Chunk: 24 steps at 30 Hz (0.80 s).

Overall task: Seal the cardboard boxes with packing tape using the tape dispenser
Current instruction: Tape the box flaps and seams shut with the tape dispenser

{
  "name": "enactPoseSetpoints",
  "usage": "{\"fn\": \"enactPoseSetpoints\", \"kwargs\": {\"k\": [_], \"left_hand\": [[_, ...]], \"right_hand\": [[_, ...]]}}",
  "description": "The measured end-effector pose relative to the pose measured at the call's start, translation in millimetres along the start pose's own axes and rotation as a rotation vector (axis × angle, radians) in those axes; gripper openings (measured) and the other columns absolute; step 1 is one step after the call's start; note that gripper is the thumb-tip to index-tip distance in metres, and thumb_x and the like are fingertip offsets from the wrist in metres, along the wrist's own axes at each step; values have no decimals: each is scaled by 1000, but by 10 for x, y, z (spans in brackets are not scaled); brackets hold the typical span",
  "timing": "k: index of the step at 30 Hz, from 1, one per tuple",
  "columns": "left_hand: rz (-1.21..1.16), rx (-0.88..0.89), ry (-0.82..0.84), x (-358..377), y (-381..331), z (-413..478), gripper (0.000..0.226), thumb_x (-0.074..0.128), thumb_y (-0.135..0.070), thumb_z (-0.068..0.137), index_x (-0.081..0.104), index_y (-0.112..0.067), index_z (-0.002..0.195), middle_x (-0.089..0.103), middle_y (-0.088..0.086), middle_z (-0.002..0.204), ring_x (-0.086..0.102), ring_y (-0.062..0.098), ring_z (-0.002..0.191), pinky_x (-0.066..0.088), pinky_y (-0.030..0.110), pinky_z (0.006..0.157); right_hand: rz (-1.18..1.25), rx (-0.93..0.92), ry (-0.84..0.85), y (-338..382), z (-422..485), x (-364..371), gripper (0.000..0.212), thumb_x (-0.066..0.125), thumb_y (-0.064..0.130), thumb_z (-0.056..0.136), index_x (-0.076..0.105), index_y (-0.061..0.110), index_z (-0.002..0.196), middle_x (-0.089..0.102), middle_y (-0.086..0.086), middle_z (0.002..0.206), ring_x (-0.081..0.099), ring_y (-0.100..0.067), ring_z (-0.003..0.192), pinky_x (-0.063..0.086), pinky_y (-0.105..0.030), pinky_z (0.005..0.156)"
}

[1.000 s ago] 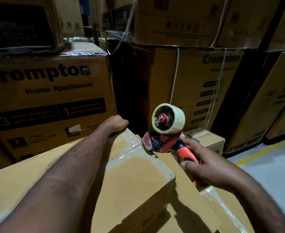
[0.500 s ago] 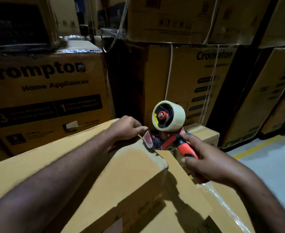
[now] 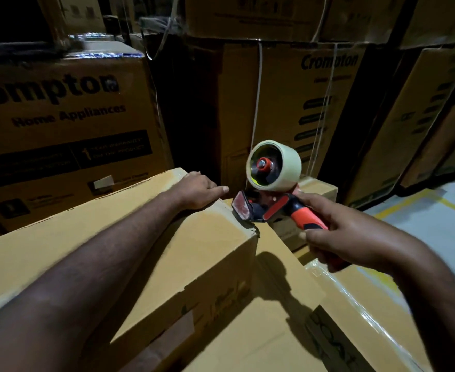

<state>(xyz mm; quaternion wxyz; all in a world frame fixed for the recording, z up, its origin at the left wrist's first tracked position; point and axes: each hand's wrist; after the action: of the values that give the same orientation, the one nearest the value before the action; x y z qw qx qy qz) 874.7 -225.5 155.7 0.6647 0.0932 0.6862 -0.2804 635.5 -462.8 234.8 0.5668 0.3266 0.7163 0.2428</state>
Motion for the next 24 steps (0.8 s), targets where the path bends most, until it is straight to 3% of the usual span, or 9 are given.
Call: {"fn": "enactPoseSetpoints", "kwargs": {"k": [3, 6, 9, 11, 12, 15, 18, 21, 24], "left_hand": [[-14, -46, -6, 5, 13, 7, 61, 40, -64, 101, 52, -26, 55, 52, -11, 69, 54, 31, 128, 31, 53, 116], [54, -31, 1, -19, -126, -83, 54, 36, -58, 105, 66, -26, 73, 65, -6, 86, 55, 25, 129, 15, 56, 124], [-91, 59, -72, -127, -318, -346, 47, 42, -52, 104, 73, -20, 118, 69, -1, 124, 57, 19, 124, 34, 52, 116], [-399, 130, 77, -207, -461, -621, 51, 50, -48, 93, 63, -24, 135, 62, 0, 136, 58, 17, 122, 46, 47, 108], [-426, 172, 203, -238, -552, -781, 63, 52, -47, 86, 54, -26, 145, 54, -2, 146, 53, 18, 128, 43, 47, 111], [-38, 222, 272, -92, -697, -1019, 96, 60, -67, 87, 15, -27, 162, 18, -6, 168, 17, 15, 153, 7, 53, 125], [86, 145, 101, -39, -724, -991, 97, 69, -63, 84, 22, -26, 160, 30, -3, 165, 29, 18, 149, 12, 57, 123], [51, 60, 97, -170, -626, -937, 77, 75, -49, 83, 41, -25, 148, 48, -2, 149, 42, 19, 137, 20, 53, 120], [11, -14, 115, -253, -463, -932, 66, 74, -48, 78, 53, -25, 136, 54, -3, 132, 47, 18, 126, 29, 52, 115]], "right_hand": [[-29, 13, -16, -77, -235, 24, 76, 63, 21, 96, 21, 57, 149, 63, -12, 97, 68, -22, 75, 60, -31, 62], [-53, 20, -77, -87, -356, 133, 77, 61, 21, 97, 18, 54, 151, 62, -10, 98, 68, -23, 76, 60, -30, 60], [-69, 24, -104, -89, -449, 216, 78, 61, 23, 98, 15, 55, 152, 59, -8, 100, 69, -21, 75, 61, -31, 60], [-108, 21, -128, -96, -470, 234, 80, 61, 25, 98, 11, 55, 152, 57, -5, 101, 69, -19, 75, 60, -29, 58], [-118, 22, -136, -100, -466, 236, 80, 61, 26, 98, 10, 55, 153, 57, -4, 101, 68, -18, 74, 59, -27, 56], [-100, 22, -129, -102, -461, 241, 80, 61, 26, 98, 11, 52, 154, 57, -5, 101, 69, -20, 75, 60, -30, 57], [-79, -13, -116, -96, -405, 228, 80, 62, 25, 98, 12, 49, 155, 57, -2, 103, 70, -19, 74, 62, -32, 59], [-59, -61, -87, -36, -250, 291, 78, 60, 25, 99, 11, 49, 154, 57, -2, 103, 68, -17, 75, 59, -27, 55], [-60, -132, -87, -37, -58, 442, 78, 58, 27, 98, 9, 51, 152, 56, -9, 124, 68, -23, 84, 63, -40, 65]]}}
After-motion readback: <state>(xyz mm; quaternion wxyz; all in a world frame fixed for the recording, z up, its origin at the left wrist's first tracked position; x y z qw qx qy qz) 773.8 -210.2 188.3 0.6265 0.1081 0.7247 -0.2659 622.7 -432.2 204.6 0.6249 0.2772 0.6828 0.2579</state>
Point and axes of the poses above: each hand's wrist, its own z-axis towards the middle knuckle, its own x-axis out of the palm, y = z × x
